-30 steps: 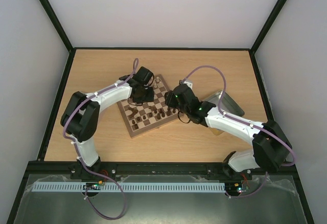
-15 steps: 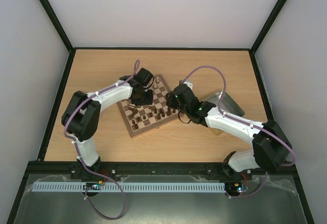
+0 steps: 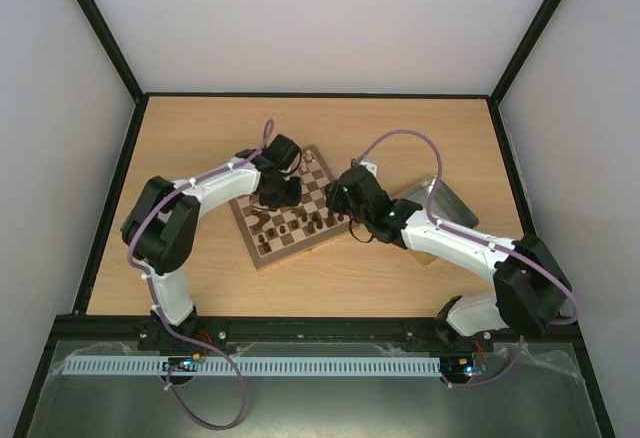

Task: Set up the chess pieces on the board
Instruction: Pick up the chess piece from the chessboard.

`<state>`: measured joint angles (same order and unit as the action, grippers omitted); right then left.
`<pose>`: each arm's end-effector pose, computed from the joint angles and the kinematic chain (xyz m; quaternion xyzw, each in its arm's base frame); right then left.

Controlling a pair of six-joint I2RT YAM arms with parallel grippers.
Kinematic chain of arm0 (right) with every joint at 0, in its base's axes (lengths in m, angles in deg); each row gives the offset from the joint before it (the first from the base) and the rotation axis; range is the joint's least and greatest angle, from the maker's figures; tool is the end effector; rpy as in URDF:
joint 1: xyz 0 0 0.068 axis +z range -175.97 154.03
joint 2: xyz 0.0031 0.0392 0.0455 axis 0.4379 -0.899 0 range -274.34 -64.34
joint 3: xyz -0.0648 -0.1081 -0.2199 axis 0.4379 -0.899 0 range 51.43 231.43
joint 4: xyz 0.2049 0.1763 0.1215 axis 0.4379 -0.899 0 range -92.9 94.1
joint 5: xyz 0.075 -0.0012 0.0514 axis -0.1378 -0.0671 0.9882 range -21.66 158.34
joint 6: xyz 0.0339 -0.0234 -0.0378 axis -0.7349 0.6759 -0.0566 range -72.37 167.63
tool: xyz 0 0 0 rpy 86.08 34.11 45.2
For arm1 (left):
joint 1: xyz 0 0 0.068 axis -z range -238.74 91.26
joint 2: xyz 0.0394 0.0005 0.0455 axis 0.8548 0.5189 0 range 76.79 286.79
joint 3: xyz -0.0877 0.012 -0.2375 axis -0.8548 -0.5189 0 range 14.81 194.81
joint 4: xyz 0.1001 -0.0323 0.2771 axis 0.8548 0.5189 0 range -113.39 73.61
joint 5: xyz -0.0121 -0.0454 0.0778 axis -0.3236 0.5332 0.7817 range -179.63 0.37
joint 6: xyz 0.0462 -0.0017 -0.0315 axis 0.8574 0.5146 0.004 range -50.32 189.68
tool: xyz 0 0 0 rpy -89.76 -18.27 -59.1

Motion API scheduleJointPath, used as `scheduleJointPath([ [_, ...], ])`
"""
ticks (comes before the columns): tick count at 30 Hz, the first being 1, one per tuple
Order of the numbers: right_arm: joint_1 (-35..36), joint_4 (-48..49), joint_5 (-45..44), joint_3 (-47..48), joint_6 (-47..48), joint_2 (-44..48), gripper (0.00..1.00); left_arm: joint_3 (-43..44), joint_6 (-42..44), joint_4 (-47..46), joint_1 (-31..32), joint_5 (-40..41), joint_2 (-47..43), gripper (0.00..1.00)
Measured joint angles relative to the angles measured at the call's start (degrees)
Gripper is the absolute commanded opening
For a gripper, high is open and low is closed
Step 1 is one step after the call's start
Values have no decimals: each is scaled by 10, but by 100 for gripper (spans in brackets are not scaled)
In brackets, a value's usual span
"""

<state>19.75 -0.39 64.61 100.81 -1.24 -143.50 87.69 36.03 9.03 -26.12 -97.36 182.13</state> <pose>0.2404 0.2427 0.2019 0.0394 0.8828 0.3238 0.3380 0.3362 -0.2212 0.1464 0.0058 0.9739 -0.1737 0.1457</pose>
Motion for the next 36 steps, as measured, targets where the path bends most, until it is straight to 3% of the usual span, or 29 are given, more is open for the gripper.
scheduleJointPath([
  [8,0,0,0,-2,0,0,45,-10,-2,-4,0,-3,0,30],
  [14,0,0,0,-2,0,0,45,-8,35,0,3,16,-1,40],
  [18,0,0,0,-8,0,3,45,21,127,40,14,46,-2,51],
  [25,0,-1,1,-12,0,9,45,57,319,69,35,97,-26,50],
  [36,0,-11,-20,-34,-7,87,45,12,570,52,27,25,-67,39],
])
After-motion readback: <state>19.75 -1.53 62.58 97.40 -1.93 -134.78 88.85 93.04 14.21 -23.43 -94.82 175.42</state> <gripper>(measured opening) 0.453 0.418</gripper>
